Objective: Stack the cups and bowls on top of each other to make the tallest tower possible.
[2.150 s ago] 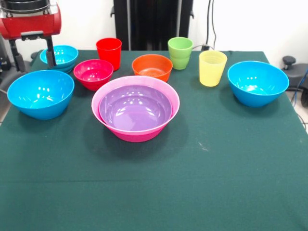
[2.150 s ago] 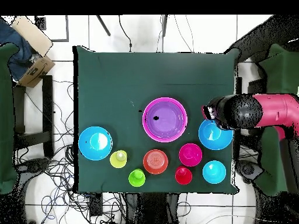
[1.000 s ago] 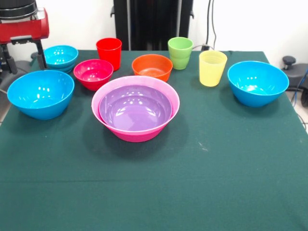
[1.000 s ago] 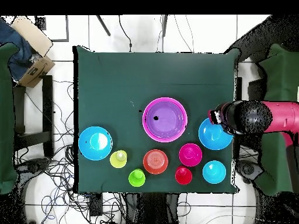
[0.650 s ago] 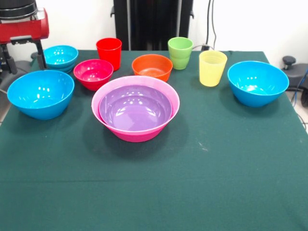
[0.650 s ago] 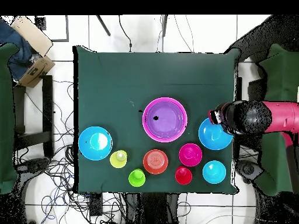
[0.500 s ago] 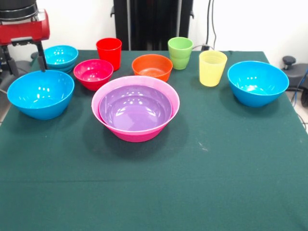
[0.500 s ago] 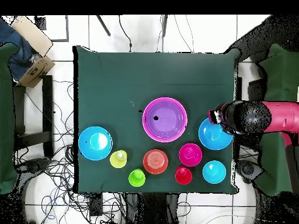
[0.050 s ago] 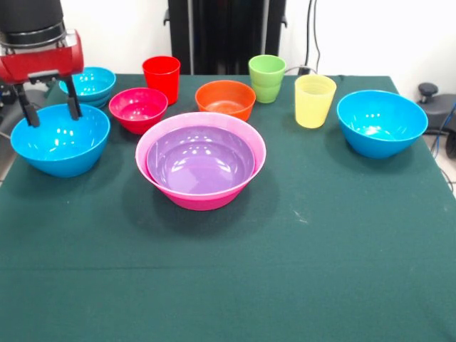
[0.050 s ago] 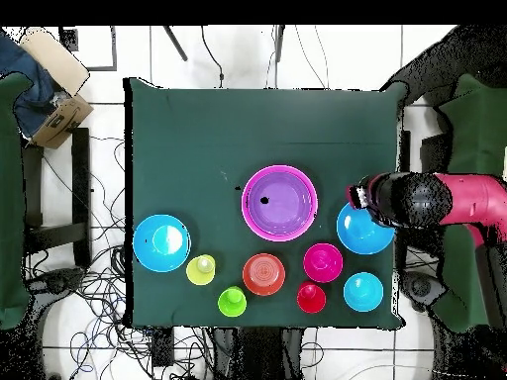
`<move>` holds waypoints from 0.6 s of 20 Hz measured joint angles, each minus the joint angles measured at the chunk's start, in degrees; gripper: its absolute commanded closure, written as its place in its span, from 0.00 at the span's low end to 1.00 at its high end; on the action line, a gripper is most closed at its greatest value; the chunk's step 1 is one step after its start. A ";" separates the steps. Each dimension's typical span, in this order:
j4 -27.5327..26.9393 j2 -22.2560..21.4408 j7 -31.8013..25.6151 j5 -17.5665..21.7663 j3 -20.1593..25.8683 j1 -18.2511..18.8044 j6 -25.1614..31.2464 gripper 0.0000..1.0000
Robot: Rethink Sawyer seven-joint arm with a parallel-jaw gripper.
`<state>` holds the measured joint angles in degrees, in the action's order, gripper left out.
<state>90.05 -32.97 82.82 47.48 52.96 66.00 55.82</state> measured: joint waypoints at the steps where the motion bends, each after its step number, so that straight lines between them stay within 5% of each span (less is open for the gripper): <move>1: 0.00 0.35 0.00 0.01 0.00 0.07 -0.02 0.00; 12: -0.02 3.33 -2.72 0.26 0.02 1.99 -0.02 0.00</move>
<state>90.03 -29.64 80.10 47.73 52.98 67.99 55.80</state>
